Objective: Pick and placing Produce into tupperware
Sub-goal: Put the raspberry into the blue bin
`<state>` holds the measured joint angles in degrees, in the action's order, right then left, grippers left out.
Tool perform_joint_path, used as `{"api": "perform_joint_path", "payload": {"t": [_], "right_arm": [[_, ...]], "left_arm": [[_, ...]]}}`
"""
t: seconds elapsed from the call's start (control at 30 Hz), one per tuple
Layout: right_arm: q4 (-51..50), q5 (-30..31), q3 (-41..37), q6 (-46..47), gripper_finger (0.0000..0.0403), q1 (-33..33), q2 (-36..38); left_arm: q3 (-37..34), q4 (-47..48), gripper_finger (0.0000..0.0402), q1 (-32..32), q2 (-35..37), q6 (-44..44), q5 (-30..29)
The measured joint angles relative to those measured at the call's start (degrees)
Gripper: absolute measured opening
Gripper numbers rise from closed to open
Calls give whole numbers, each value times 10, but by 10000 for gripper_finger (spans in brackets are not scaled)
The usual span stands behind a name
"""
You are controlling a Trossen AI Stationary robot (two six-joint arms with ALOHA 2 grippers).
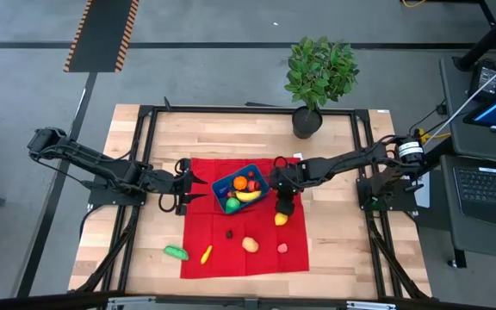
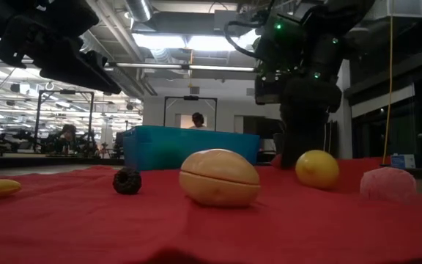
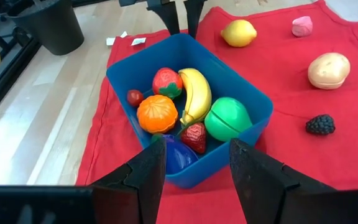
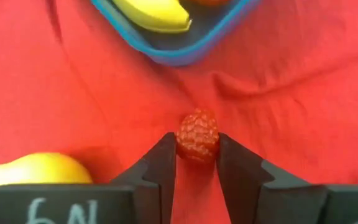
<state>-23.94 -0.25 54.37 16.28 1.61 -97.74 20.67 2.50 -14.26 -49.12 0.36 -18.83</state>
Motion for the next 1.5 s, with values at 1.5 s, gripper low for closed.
{"api": "perform_joint_path", "payload": {"t": [1.5], "right_arm": [[-94,-22,43,-15,151,-45,1]], "left_arm": [[0,14,168,0,0,-14,0]]}}
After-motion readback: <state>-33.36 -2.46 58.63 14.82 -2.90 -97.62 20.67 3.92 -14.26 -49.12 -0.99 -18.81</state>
